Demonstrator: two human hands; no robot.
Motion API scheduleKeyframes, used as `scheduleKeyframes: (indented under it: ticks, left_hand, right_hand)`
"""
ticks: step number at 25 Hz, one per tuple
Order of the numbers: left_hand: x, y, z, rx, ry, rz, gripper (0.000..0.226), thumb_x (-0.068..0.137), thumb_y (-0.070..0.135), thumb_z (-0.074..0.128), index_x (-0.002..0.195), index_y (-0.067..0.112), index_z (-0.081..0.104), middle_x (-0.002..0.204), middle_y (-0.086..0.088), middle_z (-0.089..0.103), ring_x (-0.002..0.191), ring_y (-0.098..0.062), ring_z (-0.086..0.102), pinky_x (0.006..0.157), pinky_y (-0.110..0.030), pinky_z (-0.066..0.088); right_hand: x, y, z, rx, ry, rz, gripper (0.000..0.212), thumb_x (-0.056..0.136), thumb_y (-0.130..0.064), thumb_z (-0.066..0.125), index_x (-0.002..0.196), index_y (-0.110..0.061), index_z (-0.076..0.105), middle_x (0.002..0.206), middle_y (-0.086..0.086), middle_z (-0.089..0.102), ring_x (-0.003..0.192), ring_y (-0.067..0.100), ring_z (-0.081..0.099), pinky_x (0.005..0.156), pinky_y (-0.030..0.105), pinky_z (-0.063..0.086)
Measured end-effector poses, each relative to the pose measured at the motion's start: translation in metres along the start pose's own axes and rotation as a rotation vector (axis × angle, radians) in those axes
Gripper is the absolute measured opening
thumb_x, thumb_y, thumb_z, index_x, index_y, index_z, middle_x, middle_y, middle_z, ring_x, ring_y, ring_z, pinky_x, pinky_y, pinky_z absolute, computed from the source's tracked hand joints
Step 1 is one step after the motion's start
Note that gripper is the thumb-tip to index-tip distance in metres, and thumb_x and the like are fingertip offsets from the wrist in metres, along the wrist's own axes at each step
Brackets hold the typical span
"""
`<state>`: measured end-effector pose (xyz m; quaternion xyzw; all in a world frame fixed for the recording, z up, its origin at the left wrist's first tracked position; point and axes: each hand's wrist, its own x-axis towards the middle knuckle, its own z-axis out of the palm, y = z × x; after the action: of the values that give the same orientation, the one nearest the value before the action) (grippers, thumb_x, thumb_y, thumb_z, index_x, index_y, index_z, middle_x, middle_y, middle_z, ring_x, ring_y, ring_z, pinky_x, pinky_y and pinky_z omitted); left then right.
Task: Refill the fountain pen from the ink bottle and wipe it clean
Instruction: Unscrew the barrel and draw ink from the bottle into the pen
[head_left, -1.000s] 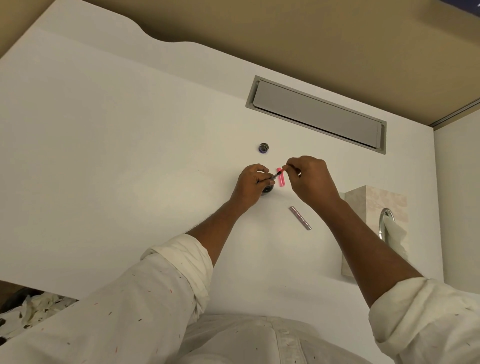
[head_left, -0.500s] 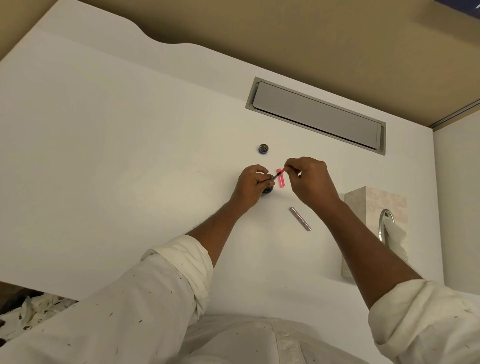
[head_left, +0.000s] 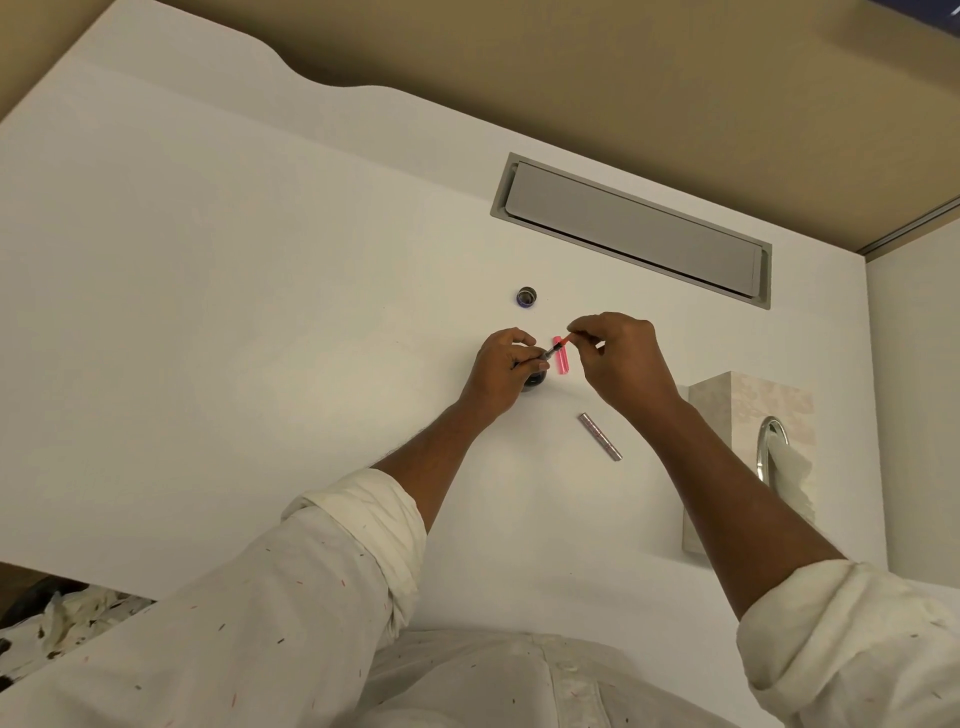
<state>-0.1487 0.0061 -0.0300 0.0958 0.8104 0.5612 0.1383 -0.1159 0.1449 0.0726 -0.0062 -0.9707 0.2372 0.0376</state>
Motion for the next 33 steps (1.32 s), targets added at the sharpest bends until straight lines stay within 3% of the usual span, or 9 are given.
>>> scheduleKeyframes:
  ticks: [8, 10, 14, 20, 33]
  left_hand:
    - [-0.0005, 0.0013, -0.0002, -0.002, -0.009, -0.001, 0.019, 0.081, 0.01, 0.066, 0.095, 0.0, 0.072, 0.11, -0.016, 0.062, 0.107, -0.026, 0.052, 0.091, -0.03, 0.042]
    - [-0.0009, 0.0018, -0.0004, -0.012, -0.008, 0.001, 0.018, 0.081, 0.01, 0.066, 0.095, 0.0, 0.073, 0.109, -0.016, 0.062, 0.106, -0.026, 0.052, 0.09, -0.028, 0.042]
    - [-0.0006, 0.0016, -0.0008, -0.003, 0.0, 0.014, 0.018, 0.08, 0.009, 0.066, 0.094, 0.0, 0.073, 0.108, -0.016, 0.062, 0.105, -0.026, 0.053, 0.087, -0.022, 0.039]
    - [-0.0001, 0.0008, -0.0002, 0.018, -0.005, 0.014, 0.018, 0.08, 0.01, 0.066, 0.094, 0.0, 0.073, 0.109, -0.016, 0.062, 0.106, -0.026, 0.052, 0.087, -0.021, 0.037]
    - [0.0006, 0.0019, -0.0009, 0.023, -0.022, 0.002, 0.018, 0.081, 0.011, 0.066, 0.094, 0.001, 0.073, 0.111, -0.015, 0.061, 0.109, -0.025, 0.051, 0.089, -0.023, 0.037]
  right_hand:
    - [0.0025, 0.0015, 0.0017, -0.099, -0.064, 0.024, 0.023, 0.092, -0.017, 0.053, 0.078, -0.003, 0.064, 0.071, 0.013, 0.064, 0.068, 0.028, 0.055, 0.062, 0.04, 0.047]
    - [0.0025, 0.0019, 0.0023, -0.09, -0.057, 0.027, 0.022, 0.092, -0.018, 0.055, 0.08, -0.003, 0.066, 0.073, 0.013, 0.066, 0.069, 0.028, 0.057, 0.064, 0.04, 0.049]
    - [0.0001, 0.0017, 0.001, 0.004, -0.002, 0.046, 0.019, 0.09, -0.012, 0.06, 0.104, -0.007, 0.07, 0.094, 0.011, 0.073, 0.082, 0.025, 0.065, 0.077, 0.036, 0.054]
    - [0.002, 0.0015, 0.0004, -0.056, -0.04, -0.024, 0.015, 0.091, -0.01, 0.056, 0.088, -0.005, 0.07, 0.078, 0.014, 0.07, 0.072, 0.028, 0.06, 0.069, 0.042, 0.051]
    - [0.0051, 0.0025, 0.002, -0.115, -0.083, 0.031, 0.025, 0.093, -0.019, 0.053, 0.081, 0.0, 0.066, 0.076, 0.015, 0.066, 0.071, 0.029, 0.057, 0.068, 0.043, 0.049]
